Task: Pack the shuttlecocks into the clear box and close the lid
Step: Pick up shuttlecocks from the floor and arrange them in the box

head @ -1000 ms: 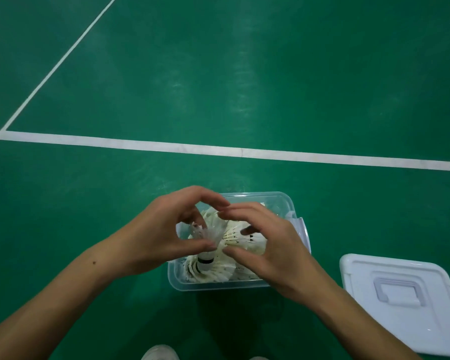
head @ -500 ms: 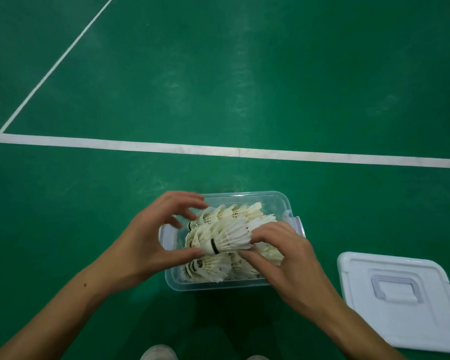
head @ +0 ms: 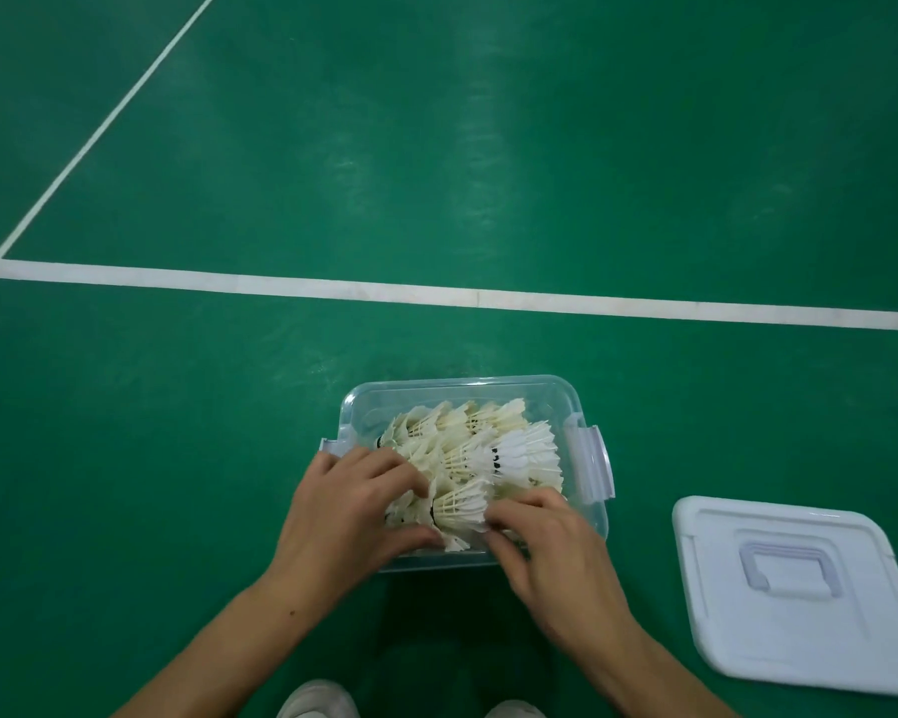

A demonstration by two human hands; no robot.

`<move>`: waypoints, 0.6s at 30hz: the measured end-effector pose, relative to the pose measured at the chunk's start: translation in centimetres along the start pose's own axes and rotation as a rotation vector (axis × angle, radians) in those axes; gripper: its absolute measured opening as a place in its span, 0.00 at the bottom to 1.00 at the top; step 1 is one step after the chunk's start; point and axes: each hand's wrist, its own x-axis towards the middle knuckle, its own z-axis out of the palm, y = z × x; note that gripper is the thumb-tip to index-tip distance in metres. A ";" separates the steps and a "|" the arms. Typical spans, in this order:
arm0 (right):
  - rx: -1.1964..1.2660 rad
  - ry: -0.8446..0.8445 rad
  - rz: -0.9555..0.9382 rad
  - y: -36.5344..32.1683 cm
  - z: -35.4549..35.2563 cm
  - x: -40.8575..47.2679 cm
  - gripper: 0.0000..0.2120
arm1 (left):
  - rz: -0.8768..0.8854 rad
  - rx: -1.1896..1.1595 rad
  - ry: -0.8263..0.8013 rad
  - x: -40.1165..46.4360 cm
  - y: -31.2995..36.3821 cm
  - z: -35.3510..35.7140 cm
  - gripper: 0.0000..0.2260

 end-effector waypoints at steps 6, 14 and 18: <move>-0.002 -0.300 0.132 0.1 -0.7 1.3 0.10 | 0.003 0.127 -0.053 0.9 2.2 1.4 0.22; 0.003 -0.454 0.155 -0.4 -2.7 1.3 0.14 | 0.043 0.042 -0.266 1.8 1.3 -0.3 0.27; 0.010 -0.367 0.132 -0.5 -4.2 0.4 0.10 | 0.110 -0.021 -0.294 1.1 0.9 -1.8 0.30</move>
